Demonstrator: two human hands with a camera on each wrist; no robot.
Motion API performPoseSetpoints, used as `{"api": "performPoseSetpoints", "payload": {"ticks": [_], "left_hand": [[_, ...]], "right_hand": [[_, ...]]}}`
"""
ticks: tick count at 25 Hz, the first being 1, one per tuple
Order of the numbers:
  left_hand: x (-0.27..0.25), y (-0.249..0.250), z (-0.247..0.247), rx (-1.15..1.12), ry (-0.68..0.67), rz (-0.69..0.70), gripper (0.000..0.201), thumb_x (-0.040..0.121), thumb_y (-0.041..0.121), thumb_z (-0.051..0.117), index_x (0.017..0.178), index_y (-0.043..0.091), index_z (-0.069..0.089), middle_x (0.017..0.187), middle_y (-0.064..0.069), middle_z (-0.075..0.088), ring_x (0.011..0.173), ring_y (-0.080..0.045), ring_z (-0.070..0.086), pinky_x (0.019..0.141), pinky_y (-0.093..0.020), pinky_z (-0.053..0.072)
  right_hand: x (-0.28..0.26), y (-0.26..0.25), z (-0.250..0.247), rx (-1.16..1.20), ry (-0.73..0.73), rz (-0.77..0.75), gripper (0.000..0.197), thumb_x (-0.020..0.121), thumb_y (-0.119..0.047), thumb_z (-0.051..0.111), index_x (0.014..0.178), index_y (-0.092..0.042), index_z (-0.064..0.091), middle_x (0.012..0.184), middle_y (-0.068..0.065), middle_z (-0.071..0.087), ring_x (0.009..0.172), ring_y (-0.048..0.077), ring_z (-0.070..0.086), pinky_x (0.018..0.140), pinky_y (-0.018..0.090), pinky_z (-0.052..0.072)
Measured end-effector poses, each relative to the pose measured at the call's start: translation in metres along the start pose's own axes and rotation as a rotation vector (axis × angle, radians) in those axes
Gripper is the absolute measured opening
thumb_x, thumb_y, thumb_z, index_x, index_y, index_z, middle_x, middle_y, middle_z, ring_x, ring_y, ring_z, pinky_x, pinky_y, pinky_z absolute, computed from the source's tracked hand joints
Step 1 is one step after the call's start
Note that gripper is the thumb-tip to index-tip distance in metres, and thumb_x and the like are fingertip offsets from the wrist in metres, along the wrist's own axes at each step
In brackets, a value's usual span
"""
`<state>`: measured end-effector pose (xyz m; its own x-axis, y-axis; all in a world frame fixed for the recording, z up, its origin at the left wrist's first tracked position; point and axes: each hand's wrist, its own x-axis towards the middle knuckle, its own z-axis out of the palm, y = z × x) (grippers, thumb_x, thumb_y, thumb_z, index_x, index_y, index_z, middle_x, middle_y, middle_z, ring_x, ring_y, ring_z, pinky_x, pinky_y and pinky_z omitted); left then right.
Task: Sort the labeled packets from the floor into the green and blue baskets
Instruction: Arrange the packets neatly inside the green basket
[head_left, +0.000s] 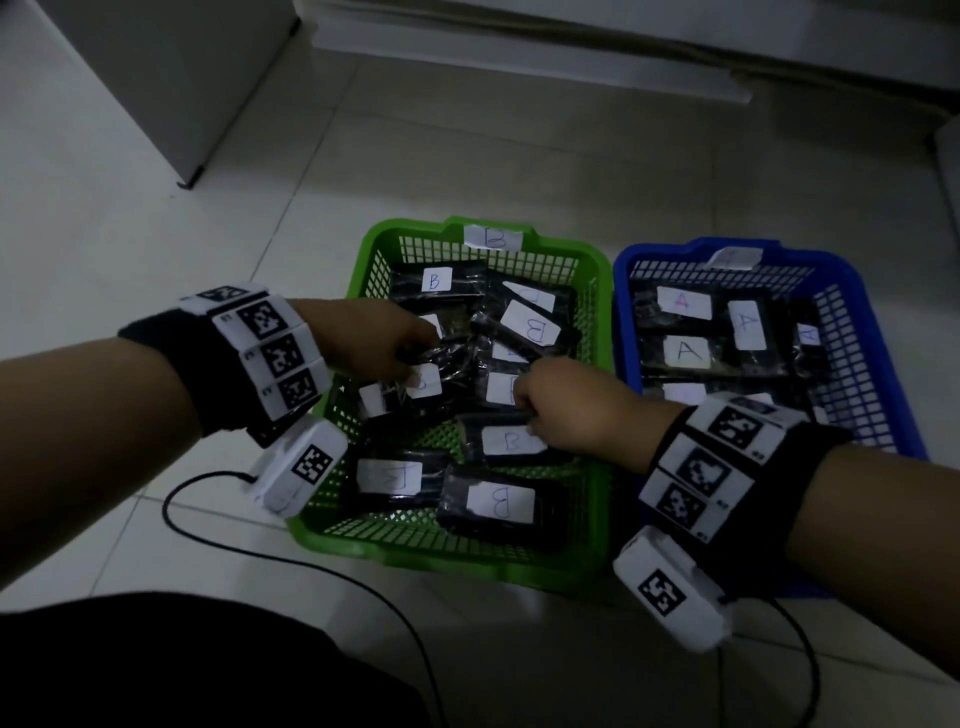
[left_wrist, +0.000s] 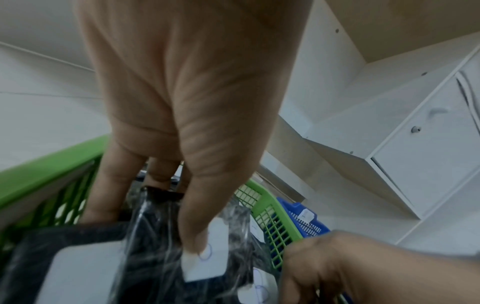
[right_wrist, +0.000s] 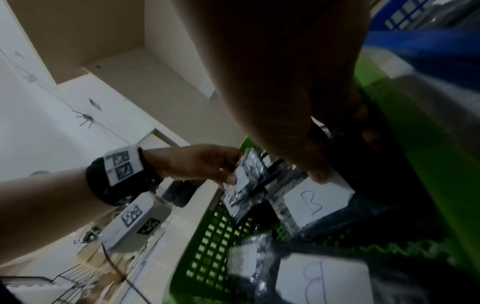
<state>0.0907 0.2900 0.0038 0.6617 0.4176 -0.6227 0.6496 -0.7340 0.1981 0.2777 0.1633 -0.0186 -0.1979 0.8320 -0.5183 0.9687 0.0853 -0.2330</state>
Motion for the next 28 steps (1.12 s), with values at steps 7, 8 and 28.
{"api": "performPoseSetpoints", "payload": {"ticks": [7, 8, 28], "left_hand": [[0.005, 0.005, 0.013, -0.011, 0.013, 0.07, 0.048, 0.086, 0.03, 0.065, 0.13, 0.021, 0.05, 0.118, 0.0, 0.064, 0.105, -0.017, 0.059, 0.08, -0.018, 0.037], [0.005, 0.005, 0.016, -0.016, 0.029, 0.078, 0.048, 0.085, 0.029, 0.066, 0.129, 0.021, 0.05, 0.117, -0.001, 0.064, 0.104, -0.017, 0.059, 0.08, -0.019, 0.038], [-0.005, 0.008, 0.019, -0.572, -0.16, 0.112, 0.02, 0.085, 0.016, 0.066, 0.098, 0.031, 0.063, 0.096, 0.006, 0.071, 0.083, -0.005, 0.065, 0.079, -0.019, 0.051]], "right_hand": [[-0.008, -0.01, 0.029, 0.02, 0.139, -0.046, 0.019, 0.082, 0.002, 0.05, 0.094, -0.012, 0.054, 0.1, 0.009, 0.057, 0.089, 0.029, 0.056, 0.064, 0.034, 0.048], [-0.009, -0.009, 0.032, 0.004, 0.109, -0.06, 0.019, 0.083, 0.002, 0.05, 0.096, -0.011, 0.055, 0.104, 0.009, 0.053, 0.087, 0.03, 0.056, 0.061, 0.032, 0.045], [0.007, -0.012, 0.02, 0.92, 0.225, 0.037, 0.031, 0.079, -0.023, 0.073, 0.103, -0.023, 0.053, 0.064, 0.003, 0.052, 0.052, 0.012, 0.047, 0.051, 0.022, 0.038]]}}
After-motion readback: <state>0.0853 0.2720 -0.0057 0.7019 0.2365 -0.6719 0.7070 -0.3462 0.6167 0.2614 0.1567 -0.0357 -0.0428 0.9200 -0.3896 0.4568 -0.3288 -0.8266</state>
